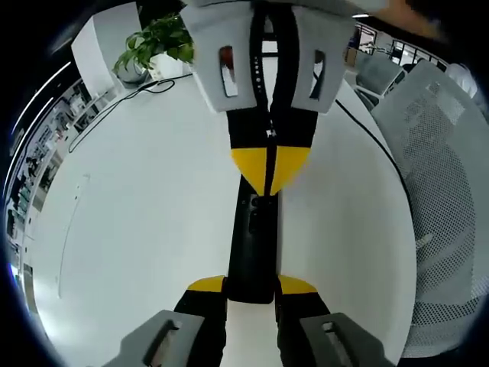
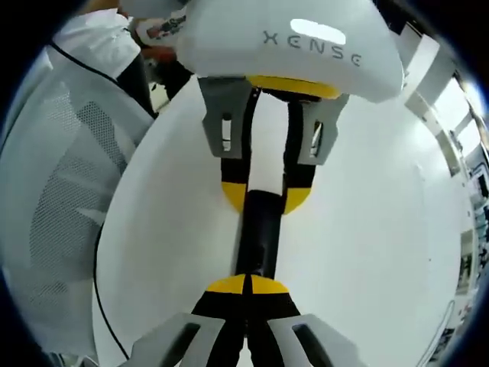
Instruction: Press the specified remote control buttons in sequence, fully releasing each button before pressing the next.
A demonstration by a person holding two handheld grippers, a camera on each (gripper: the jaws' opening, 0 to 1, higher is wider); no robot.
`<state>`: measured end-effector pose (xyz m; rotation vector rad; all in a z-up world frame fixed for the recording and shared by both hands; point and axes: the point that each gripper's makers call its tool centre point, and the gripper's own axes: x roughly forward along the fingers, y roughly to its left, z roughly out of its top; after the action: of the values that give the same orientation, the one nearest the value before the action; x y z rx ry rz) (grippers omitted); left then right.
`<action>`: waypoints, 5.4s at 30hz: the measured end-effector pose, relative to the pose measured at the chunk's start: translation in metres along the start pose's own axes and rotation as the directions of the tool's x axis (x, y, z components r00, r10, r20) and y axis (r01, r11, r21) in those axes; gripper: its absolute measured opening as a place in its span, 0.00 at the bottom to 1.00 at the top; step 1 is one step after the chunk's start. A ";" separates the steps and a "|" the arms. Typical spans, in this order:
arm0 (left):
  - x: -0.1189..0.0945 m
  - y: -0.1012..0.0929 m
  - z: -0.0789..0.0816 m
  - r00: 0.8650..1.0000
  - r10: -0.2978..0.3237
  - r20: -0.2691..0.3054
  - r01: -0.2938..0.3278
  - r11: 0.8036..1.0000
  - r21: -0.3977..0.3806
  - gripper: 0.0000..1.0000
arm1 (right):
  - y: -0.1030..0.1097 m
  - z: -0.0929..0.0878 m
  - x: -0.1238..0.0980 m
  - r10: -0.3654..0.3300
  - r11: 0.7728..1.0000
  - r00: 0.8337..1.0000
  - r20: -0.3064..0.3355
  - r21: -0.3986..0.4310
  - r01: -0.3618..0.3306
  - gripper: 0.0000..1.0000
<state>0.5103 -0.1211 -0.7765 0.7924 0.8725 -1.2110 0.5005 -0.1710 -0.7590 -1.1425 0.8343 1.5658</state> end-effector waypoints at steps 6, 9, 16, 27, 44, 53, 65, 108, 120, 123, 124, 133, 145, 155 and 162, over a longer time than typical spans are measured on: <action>0.000 0.000 0.001 1.000 -0.002 0.003 0.002 1.000 -0.001 0.23 | 0.002 -0.001 0.006 0.007 1.000 1.000 -0.004 -0.001 -0.007 0.00; 0.000 -0.001 0.001 1.000 -0.001 0.004 0.001 1.000 -0.001 0.23 | 0.002 -0.002 0.007 0.010 1.000 1.000 -0.005 -0.004 -0.010 0.00; 0.000 0.000 0.001 1.000 0.005 0.006 -0.005 1.000 -0.007 0.23 | 0.001 -0.002 0.008 0.010 1.000 1.000 -0.012 -0.010 -0.010 0.00; 0.000 0.000 0.001 1.000 0.004 0.006 -0.004 1.000 -0.011 0.23 | 0.001 -0.003 0.008 0.014 1.000 1.000 -0.003 -0.001 -0.014 0.00; 0.000 0.000 0.001 1.000 0.007 0.001 -0.007 1.000 -0.010 0.22 | 0.000 -0.002 0.008 0.024 1.000 1.000 -0.012 -0.006 -0.024 0.00; 0.000 0.000 0.001 1.000 0.009 0.008 -0.009 1.000 -0.009 0.22 | 0.001 -0.003 0.005 0.017 1.000 1.000 -0.004 -0.001 -0.017 0.00; -0.001 0.001 0.001 1.000 0.004 0.015 -0.003 1.000 -0.009 0.22 | -0.023 0.012 -0.032 -0.050 0.998 0.995 0.083 0.043 0.046 0.00; -0.001 0.000 0.001 1.000 0.004 0.027 -0.004 1.000 -0.012 0.22 | -0.018 0.017 -0.017 -0.043 0.998 0.997 0.070 0.043 0.040 0.00; -0.001 0.000 0.001 1.000 0.005 0.031 -0.005 1.000 -0.012 0.23 | -0.008 0.011 0.006 -0.009 0.999 0.999 0.038 0.035 0.007 0.00; -0.001 0.000 0.001 0.999 0.005 0.033 -0.005 1.000 -0.013 0.23 | -0.009 0.010 0.007 -0.007 1.000 0.999 0.034 0.030 0.006 0.00; -0.001 0.000 0.001 0.999 0.005 0.033 -0.005 1.000 -0.013 0.23 | -0.010 0.010 0.007 -0.005 1.000 0.999 0.032 0.030 0.004 0.00; -0.001 0.000 0.001 0.999 0.009 0.037 -0.008 1.000 -0.017 0.23 | -0.012 0.008 0.010 0.007 1.000 1.000 0.020 0.023 -0.007 0.00; -0.001 0.001 0.001 0.999 0.004 0.037 -0.003 1.000 -0.016 0.23 | -0.015 0.007 0.012 0.024 0.999 1.000 -0.006 0.020 -0.024 0.00; -0.001 0.002 0.000 0.999 0.008 0.033 -0.008 1.000 -0.016 0.23 | -0.013 0.006 0.009 0.014 0.999 1.000 0.024 0.031 -0.015 0.00; -0.001 0.002 0.000 0.999 0.009 0.033 -0.008 1.000 -0.017 0.23 | -0.020 0.014 -0.009 -0.025 1.000 0.999 0.041 -0.003 0.025 0.00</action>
<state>0.5119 -0.1205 -0.7755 0.7601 0.8505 -1.2049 0.5168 -0.1555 -0.7460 -1.1154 0.7879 1.5654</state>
